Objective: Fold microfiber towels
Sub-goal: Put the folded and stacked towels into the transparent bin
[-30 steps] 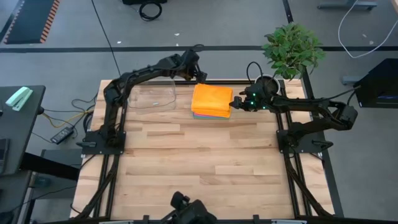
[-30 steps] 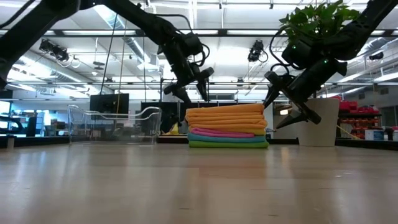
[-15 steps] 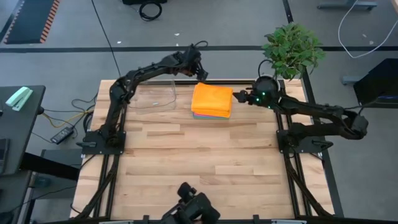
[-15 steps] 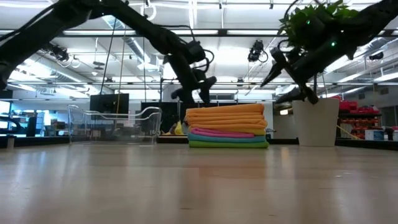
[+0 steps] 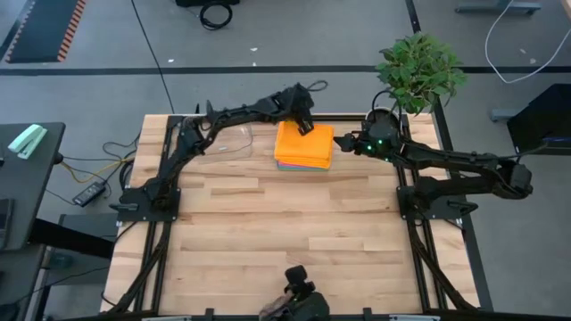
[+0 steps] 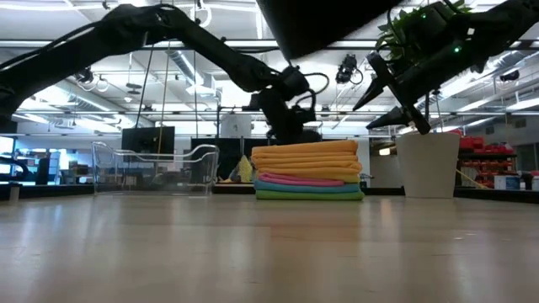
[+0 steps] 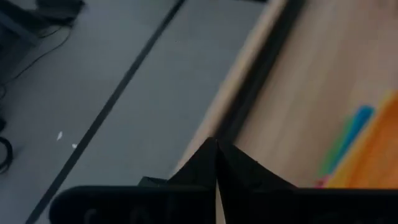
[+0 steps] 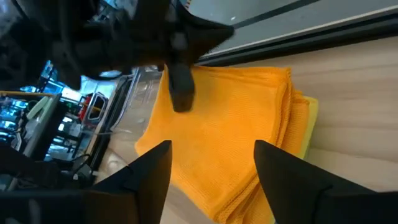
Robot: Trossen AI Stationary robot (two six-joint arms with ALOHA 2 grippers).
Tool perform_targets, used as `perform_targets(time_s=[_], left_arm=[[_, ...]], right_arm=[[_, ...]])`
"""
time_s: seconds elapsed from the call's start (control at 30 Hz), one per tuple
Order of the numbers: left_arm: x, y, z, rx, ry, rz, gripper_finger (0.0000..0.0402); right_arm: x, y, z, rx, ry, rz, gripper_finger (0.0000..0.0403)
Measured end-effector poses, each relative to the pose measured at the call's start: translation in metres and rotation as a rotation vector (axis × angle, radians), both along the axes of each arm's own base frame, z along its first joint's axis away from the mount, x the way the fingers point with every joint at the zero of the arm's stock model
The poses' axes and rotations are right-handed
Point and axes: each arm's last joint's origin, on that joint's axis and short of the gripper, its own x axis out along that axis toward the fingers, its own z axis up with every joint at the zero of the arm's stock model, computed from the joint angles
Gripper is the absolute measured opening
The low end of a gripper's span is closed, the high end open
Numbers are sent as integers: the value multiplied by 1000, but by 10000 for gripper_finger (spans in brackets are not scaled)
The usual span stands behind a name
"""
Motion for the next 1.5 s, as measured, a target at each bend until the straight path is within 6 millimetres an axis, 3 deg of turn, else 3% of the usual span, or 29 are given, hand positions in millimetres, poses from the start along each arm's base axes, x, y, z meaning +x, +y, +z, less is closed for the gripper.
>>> perform_targets(time_s=[0.13, 0.37, 0.53, 0.63, 0.8, 0.93, 1.03, 1.27, 1.5], left_arm=[[11, -7, -6, 4, 56, -66, 16], [14, -14, -3, -5, 108, -136, 9], [9, -14, 11, -221, 51, -149, 6], [6, -11, 17, -260, 29, -131, 6], [-4, 3, -16, -459, 52, -111, 5], [-9, 9, -10, -509, 18, -103, 5], [-9, 1, -14, -590, 37, -145, 4], [-7, -11, -14, -542, 132, -201, 13], [-14, -1, -8, -550, 133, -237, 8]], right_arm=[[1, 1, 0, 14, -10, 0, 223], [1, 2, 0, 13, -10, 6, 218], [2, 2, 1, 12, -19, 5, 218], [2, 2, 2, 3, -21, 8, 218], [3, 2, 4, -6, -37, 8, 218], [3, 2, 4, 7, -46, 2, 218], [4, 4, 3, 17, -42, 6, 216], [8, 13, 3, 6, -39, 31, 216], [9, 14, -1, 45, -30, 0, 215]])
